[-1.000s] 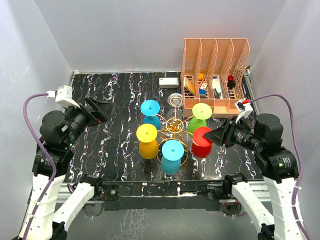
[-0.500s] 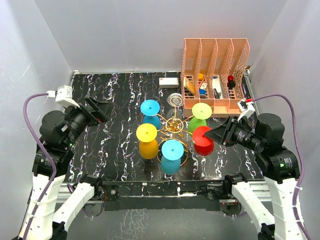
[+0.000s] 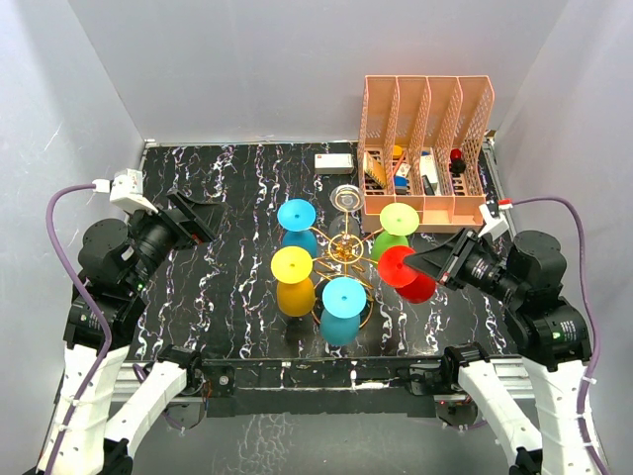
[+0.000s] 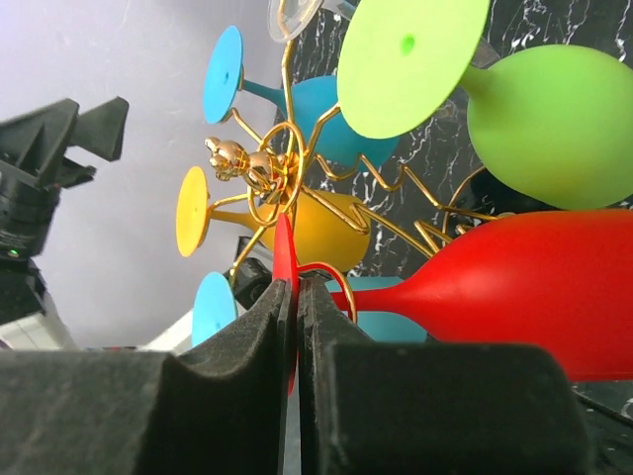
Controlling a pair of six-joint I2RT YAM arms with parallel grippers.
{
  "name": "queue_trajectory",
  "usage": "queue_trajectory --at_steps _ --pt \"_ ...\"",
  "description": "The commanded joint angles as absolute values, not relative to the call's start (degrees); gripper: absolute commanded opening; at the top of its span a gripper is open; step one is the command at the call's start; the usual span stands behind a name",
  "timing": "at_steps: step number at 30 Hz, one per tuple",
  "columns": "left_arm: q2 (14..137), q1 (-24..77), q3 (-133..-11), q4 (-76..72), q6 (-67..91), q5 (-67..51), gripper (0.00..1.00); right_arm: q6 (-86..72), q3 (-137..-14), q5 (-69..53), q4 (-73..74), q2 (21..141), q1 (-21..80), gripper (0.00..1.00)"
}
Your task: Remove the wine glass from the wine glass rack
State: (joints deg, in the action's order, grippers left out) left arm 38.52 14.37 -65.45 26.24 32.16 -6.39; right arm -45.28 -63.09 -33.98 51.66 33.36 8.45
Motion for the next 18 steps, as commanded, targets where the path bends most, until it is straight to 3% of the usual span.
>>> queue_trajectory --at_steps 1,18 --pt "38.6 14.1 -66.2 26.2 31.5 -5.9 0.97 -51.9 -62.3 -33.2 45.5 32.2 8.2 0.08" --pt "38.5 14.1 -66.2 26.7 31.1 -5.3 0.97 -65.2 -56.3 -38.9 38.3 30.0 8.2 0.08"
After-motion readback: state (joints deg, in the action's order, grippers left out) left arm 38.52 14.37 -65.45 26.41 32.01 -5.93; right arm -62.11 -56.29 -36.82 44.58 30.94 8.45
